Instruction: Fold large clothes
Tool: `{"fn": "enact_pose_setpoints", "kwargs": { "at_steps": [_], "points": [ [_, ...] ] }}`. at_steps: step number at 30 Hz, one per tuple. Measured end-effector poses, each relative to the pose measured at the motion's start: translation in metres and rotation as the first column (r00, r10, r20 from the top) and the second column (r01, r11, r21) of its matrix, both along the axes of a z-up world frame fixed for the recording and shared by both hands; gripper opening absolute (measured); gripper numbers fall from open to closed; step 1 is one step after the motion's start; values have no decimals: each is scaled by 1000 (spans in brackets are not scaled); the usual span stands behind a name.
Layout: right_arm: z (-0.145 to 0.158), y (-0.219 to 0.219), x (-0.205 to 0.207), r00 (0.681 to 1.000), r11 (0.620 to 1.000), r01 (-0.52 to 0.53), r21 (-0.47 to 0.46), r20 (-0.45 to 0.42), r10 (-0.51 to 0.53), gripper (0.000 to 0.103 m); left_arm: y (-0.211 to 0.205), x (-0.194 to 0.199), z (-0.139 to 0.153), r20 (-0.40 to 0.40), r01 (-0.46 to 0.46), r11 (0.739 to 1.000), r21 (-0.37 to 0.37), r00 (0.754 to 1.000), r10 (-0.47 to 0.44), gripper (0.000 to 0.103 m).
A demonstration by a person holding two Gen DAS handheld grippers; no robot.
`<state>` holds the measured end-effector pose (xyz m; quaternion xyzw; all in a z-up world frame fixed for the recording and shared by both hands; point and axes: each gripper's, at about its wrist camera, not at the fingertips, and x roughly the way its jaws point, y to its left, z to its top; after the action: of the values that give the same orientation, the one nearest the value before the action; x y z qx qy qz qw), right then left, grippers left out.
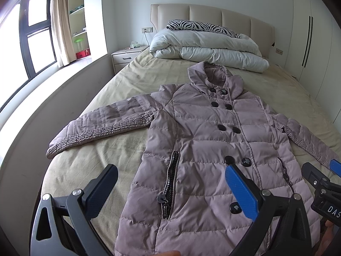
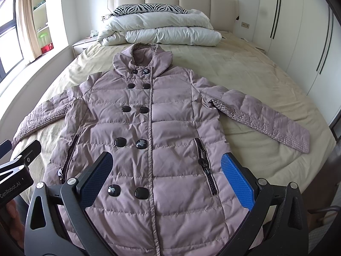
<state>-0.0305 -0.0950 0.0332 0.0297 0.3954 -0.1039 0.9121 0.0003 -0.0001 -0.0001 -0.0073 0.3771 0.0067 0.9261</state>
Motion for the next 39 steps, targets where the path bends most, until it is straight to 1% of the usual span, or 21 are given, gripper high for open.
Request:
{"fn": "enact_pose_setpoints", "kwargs": {
  "at_steps": [3,5,8,12,16,18,21,23,26,29,31,33,34,35,36,38,39],
  "points": [
    [-4,-1,-1,1000,1000,0,0,-2,0,103,0,0,0,0,2,1000,-2,1000,-2,103],
    [1,1,1,1000,1000,0,1,-1,0,103,0,0,0,0,1,1000,-1,1000,-1,103],
    [-4,-1,-1,1000,1000,0,1,-2,0,103,0,0,0,-1,2,1000,-2,1000,-2,103],
    [-2,0,0,1000,1000,1,0,-3,-1,103,0,0,0,-1,2,1000,-2,1000,-2,103],
    [-7,-2,-2,1000,1000,3,3,-3,-3,103,1,0,0,-2,-1,1000,-3,1000,1,103],
    [-12,-6,-4,1000,1000,7,11,-4,-7,103,1,0,-2,-12,0,1000,-18,1000,-1,103],
    [-19,-18,-11,1000,999,24,41,8,-25,103,0,4,-18,-34,15,999,-40,999,-17,103],
    [-15,-24,-10,999,997,33,63,17,-34,103,-3,5,-27,-48,34,999,-42,998,-36,103],
    [-13,-54,-12,996,988,70,139,37,-76,103,0,14,-44,-124,80,991,-109,988,-93,103],
    [-16,-99,-15,988,965,129,227,51,-144,103,1,21,-58,-178,86,976,-199,976,-122,103],
    [-24,-141,-23,976,935,180,304,66,-209,103,1,26,-63,-187,83,961,-263,973,-135,103],
    [-34,-198,-31,951,880,245,408,76,-299,103,1,29,-65,-150,98,942,-322,977,-153,103],
    [-40,-228,-37,933,843,280,459,77,-352,103,-1,29,-64,-120,115,938,-326,979,-162,103],
    [-50,-264,-43,908,796,316,516,79,-411,103,-5,30,-62,-102,128,943,-307,981,-167,103],
    [-58,-293,-52,881,750,347,563,77,-466,103,-11,31,-61,-100,139,949,-282,980,-173,103],
    [-78,-357,-71,816,646,403,648,65,-575,103,-21,36,-61,-135,156,955,-252,972,-194,103],
    [-87,-385,-80,788,601,409,686,67,-613,103,-25,40,-62,-155,147,958,-246,970,-188,103]
  ]
}}
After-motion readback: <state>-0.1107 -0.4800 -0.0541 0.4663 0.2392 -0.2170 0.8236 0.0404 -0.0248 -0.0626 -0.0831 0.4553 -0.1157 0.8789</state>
